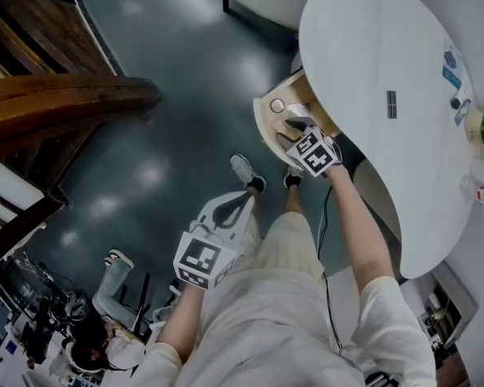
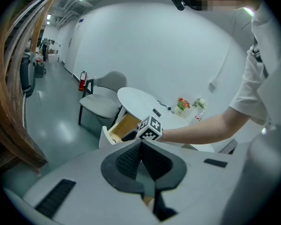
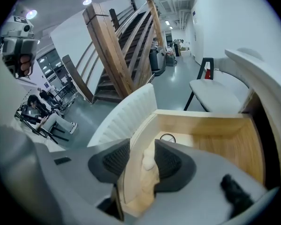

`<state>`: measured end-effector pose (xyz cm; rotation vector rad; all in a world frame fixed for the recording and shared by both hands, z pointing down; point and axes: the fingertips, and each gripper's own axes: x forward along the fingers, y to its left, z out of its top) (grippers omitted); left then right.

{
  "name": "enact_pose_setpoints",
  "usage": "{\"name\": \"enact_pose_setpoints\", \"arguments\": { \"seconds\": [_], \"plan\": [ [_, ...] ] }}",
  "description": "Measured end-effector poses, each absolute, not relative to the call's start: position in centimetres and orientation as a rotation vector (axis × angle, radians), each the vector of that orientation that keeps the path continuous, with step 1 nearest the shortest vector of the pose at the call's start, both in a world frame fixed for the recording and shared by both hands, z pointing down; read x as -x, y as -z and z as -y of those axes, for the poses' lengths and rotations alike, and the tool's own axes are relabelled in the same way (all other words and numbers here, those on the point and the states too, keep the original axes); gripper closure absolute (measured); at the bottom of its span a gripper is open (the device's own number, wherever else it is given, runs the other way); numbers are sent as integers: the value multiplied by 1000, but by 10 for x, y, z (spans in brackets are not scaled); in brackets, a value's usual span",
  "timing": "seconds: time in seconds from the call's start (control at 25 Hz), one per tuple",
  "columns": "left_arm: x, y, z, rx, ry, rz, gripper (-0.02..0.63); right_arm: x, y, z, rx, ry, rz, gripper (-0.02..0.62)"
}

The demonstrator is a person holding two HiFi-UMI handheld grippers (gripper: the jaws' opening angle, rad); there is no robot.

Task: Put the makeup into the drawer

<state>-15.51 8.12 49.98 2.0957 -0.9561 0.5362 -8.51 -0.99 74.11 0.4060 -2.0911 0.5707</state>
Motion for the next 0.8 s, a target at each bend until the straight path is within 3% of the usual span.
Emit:
{"name": "enact_pose_setpoints", "arguments": {
  "seconds": [0.28, 0.8],
  "plan": [
    [130, -473, -77, -2116, -520, 1029, 598, 82, -691, -1, -391, -509, 2155, 445],
    [82, -418, -58, -2190, -468, 1163, 597, 26, -558, -13, -538, -403, 2298, 569]
  ]
}}
